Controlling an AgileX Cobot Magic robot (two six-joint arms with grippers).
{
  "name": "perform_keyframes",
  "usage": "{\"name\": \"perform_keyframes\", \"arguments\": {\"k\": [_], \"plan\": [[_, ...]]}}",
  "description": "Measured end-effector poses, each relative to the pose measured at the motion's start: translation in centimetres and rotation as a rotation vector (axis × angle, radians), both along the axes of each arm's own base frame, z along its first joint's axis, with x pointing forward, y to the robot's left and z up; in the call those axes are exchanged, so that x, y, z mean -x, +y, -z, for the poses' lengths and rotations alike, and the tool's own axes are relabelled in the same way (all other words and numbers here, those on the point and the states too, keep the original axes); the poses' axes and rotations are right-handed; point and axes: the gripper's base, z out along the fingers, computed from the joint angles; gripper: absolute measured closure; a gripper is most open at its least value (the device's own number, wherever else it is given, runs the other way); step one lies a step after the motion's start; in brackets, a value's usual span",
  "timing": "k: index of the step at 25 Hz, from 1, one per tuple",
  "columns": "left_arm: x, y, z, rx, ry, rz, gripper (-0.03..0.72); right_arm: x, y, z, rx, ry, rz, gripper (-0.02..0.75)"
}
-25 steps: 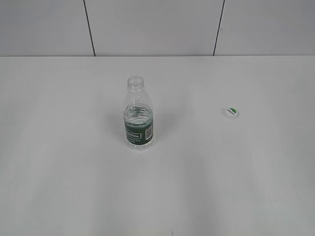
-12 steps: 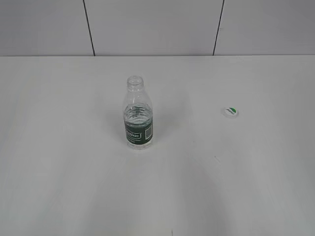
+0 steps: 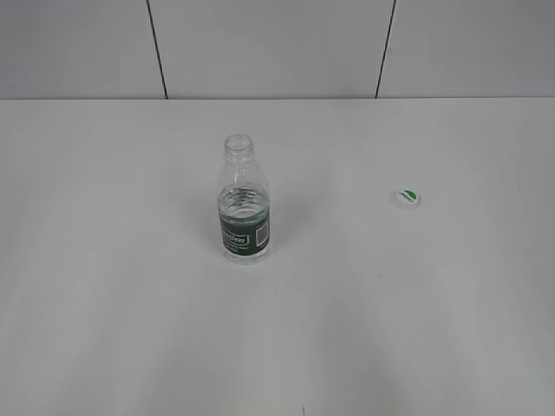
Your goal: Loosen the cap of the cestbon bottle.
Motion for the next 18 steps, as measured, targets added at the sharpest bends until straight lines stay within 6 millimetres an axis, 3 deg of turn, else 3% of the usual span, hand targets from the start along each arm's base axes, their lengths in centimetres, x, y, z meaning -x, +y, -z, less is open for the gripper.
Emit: {"name": "perform_keyframes", "arguments": {"k": [3, 11, 18], "plan": [[0.0, 0.0, 0.0, 0.000, 0.000, 0.005, 0.157, 1.8, -0.4, 0.4, 0.018, 0.027, -0.003, 0.156], [0.0, 0.0, 0.0, 0.000, 0.000, 0.005, 0.157, 5.3, -1.0, 0.6, -0.026, -0.168, 0.009, 0.156], [0.0, 0.0, 0.0, -0.003, 0.000, 0.002, 0.157, 5.8, -1.3, 0.7, -0.045, -0.196, 0.035, 0.156]]}}
